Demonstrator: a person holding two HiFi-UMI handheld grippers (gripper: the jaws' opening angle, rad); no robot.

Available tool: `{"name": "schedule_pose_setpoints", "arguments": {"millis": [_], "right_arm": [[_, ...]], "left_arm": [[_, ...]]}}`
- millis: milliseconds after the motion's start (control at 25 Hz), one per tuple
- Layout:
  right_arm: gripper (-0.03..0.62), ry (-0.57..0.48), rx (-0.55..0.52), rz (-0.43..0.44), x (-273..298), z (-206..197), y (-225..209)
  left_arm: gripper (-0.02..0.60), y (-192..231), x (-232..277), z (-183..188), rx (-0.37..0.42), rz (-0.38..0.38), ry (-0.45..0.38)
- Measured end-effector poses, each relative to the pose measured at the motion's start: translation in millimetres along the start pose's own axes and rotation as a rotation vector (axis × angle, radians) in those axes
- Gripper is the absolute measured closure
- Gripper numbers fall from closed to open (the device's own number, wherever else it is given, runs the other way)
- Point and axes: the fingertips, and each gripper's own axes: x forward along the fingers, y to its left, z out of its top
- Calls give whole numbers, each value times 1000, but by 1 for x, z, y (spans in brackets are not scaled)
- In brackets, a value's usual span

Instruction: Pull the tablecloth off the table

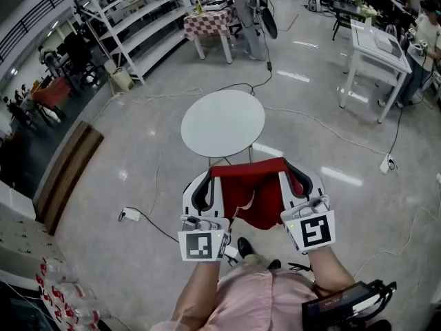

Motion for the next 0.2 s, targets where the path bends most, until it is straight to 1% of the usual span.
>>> {"name": "schedule_pose_setpoints", "arguments": {"millis": [80,200], "right_arm": [[571,-26,-7,2,2,5,3],[571,-15,-3,5,2,5,7]], "left_arm": [[545,3,-2,1,0,2,0],[545,7,-4,3,1,4,-2]]}}
